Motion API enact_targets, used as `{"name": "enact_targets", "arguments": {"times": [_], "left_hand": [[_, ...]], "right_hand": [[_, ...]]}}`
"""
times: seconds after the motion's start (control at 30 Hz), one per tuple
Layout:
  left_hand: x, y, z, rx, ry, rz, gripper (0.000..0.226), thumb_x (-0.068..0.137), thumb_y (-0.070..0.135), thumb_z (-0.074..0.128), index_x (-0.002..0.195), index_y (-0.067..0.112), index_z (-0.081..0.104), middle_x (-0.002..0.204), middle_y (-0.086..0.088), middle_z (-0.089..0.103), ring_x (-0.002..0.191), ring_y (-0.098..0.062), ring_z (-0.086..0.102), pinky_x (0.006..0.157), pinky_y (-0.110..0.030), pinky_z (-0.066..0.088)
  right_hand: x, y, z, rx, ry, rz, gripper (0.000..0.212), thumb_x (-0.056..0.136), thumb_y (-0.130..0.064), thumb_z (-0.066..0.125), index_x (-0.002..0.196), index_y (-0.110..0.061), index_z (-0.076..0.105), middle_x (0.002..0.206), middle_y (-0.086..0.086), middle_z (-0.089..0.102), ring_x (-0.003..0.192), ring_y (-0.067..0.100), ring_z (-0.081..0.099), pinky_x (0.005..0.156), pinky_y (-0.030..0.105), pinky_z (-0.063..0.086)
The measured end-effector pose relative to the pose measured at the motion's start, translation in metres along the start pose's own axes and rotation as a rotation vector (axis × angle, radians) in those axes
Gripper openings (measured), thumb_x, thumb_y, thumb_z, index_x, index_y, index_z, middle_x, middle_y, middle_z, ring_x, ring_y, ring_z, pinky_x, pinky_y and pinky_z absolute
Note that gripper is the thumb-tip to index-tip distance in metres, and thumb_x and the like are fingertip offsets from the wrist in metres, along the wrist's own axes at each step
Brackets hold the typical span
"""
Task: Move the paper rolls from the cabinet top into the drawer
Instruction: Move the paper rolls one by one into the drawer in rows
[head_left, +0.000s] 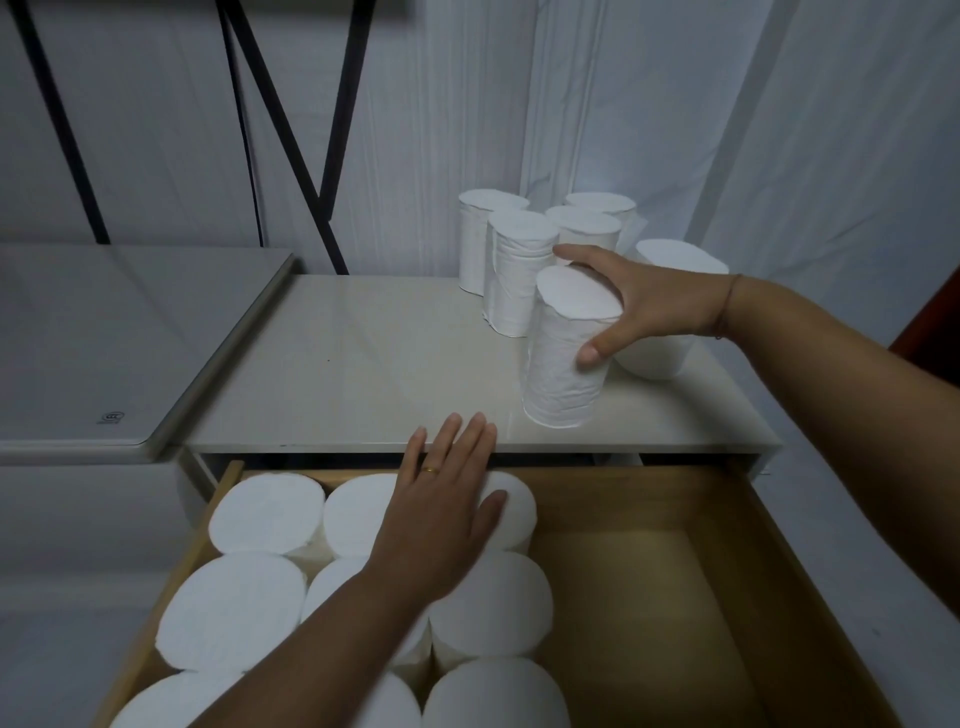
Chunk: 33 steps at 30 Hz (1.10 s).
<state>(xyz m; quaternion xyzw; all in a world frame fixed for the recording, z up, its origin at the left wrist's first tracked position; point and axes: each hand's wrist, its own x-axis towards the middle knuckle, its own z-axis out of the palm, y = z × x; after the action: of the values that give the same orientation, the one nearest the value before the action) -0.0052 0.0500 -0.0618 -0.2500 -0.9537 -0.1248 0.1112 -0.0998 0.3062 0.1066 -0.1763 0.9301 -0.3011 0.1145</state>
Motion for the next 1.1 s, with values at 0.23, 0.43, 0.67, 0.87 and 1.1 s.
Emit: {"name": "enact_targets", "arguments": {"times": [0.23, 0.43, 0.67, 0.87, 1.1], "left_hand": [[0.0, 0.0, 0.001, 0.017, 0.021, 0.008, 0.065, 0.093, 0.057, 0.004, 0.15, 0.025, 0.003, 0.159, 0.007, 0.003, 0.145, -0.011, -0.008, 0.117, -0.037, -0.009], [-0.001, -0.001, 0.002, 0.034, 0.034, 0.02, 0.063, 0.095, 0.055, 0.008, 0.15, 0.024, 0.004, 0.159, 0.006, 0.004, 0.145, -0.012, -0.007, 0.117, -0.036, -0.009], [0.0, -0.002, 0.004, 0.037, 0.032, 0.018, 0.065, 0.093, 0.056, 0.006, 0.15, 0.024, 0.003, 0.159, 0.005, 0.004, 0.145, -0.012, -0.007, 0.115, -0.035, -0.011], [-0.001, -0.002, 0.004, 0.063, 0.027, 0.016, 0.064, 0.094, 0.055, 0.007, 0.15, 0.024, 0.003, 0.159, 0.005, 0.004, 0.145, -0.012, -0.007, 0.117, -0.037, -0.008], [-0.001, 0.001, 0.001, 0.038, 0.01, 0.014, 0.065, 0.093, 0.056, 0.006, 0.15, 0.025, 0.003, 0.159, 0.005, 0.004, 0.145, -0.013, -0.007, 0.118, -0.039, -0.007]], "right_hand": [[-0.021, -0.002, 0.021, 0.059, 0.235, -0.018, 0.093, 0.06, -0.039, 0.083, 0.137, -0.031, 0.031, 0.131, -0.015, 0.039, 0.117, 0.005, 0.039, 0.089, 0.012, 0.032], [-0.074, -0.008, 0.042, 0.055, 0.308, -0.026, 0.096, 0.056, -0.046, 0.079, 0.137, -0.036, 0.028, 0.133, -0.016, 0.035, 0.117, 0.007, 0.038, 0.086, 0.014, 0.034], [-0.127, -0.001, 0.067, 0.039, 0.264, -0.097, 0.101, 0.052, -0.053, 0.084, 0.135, -0.045, 0.027, 0.13, -0.023, 0.036, 0.121, -0.001, 0.039, 0.084, 0.013, 0.047], [-0.13, 0.04, 0.116, -0.027, 0.154, -0.059, 0.099, 0.055, -0.04, 0.087, 0.132, -0.042, 0.025, 0.128, -0.022, 0.033, 0.12, -0.005, 0.037, 0.081, 0.002, 0.043], [-0.122, 0.07, 0.174, -0.005, 0.287, 0.059, 0.096, 0.051, -0.04, 0.088, 0.125, -0.039, 0.027, 0.129, -0.005, 0.036, 0.112, 0.007, 0.039, 0.084, 0.007, 0.034]]}}
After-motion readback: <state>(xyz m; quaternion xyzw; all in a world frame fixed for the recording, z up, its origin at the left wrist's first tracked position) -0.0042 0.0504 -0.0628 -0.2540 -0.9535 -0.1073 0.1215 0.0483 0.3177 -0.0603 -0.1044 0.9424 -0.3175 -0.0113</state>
